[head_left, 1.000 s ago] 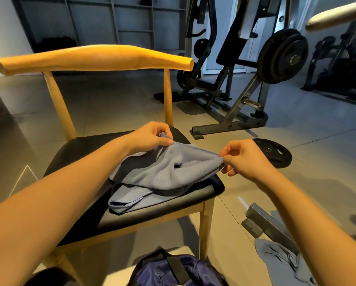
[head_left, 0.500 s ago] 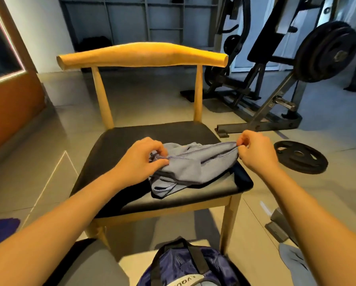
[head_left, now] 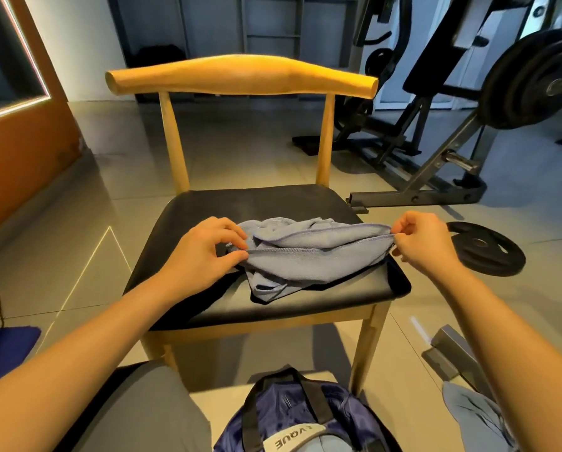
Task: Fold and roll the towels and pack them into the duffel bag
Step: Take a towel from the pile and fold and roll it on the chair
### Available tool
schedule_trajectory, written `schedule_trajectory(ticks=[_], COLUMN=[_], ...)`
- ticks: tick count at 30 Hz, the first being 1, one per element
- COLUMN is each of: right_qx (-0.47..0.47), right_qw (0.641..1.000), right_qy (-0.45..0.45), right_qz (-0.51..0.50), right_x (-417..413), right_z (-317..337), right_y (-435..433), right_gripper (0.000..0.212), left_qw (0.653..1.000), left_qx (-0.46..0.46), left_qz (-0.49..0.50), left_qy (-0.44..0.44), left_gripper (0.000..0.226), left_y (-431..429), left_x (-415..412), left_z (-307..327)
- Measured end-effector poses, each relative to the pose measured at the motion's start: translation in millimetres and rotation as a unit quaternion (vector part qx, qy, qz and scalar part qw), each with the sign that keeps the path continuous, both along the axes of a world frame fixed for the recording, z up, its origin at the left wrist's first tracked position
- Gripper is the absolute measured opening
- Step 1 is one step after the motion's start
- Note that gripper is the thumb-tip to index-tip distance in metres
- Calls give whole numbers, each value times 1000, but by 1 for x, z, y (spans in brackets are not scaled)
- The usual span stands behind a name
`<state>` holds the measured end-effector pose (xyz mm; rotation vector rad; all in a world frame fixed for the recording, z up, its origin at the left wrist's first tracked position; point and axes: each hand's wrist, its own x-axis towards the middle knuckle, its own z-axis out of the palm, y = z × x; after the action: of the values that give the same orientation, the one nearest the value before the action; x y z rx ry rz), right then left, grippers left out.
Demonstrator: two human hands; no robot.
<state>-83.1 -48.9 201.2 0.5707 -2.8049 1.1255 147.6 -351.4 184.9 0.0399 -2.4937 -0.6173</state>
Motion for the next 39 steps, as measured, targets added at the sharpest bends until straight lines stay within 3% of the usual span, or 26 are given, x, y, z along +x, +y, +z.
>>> schedule_trajectory(ticks=[6, 12, 17, 22, 29, 32, 37, 39], right_qx=[-3, -7, -25, -121, -239, -243, -277, -300], right_qw=[1000, 1000, 1000, 992, 967, 962, 934, 933], right_qy=[-5, 0, -2, -5, 33, 87, -8, 9], right_qz=[4, 9, 9, 26, 83, 87, 226, 199], right_x=[-2, -4, -5, -4, 12, 19, 48, 53], right_z=[1, 2, 8, 25, 86, 122, 189, 207], right_y=[3, 2, 5, -1, -15, -25, -32, -39], right_gripper=[21, 23, 22, 20, 18, 17, 15, 14], left_qw=[993, 992, 998, 989, 957, 946, 924, 921], left_qx=[-114, -128, -39, 68, 136, 152, 193, 193], left_qz=[-1, 3, 42, 104, 182, 199, 225, 223], left_qy=[-4, 0, 29, 81, 181, 208, 241, 254], left_gripper=[8, 17, 10, 7, 5, 6, 5, 5], left_y=[-4, -8, -8, -11, -21, -25, -40, -39], left_x=[-24, -36, -33, -29, -13, -5, 22, 32], left_z=[12, 12, 19, 50, 109, 137, 178, 195])
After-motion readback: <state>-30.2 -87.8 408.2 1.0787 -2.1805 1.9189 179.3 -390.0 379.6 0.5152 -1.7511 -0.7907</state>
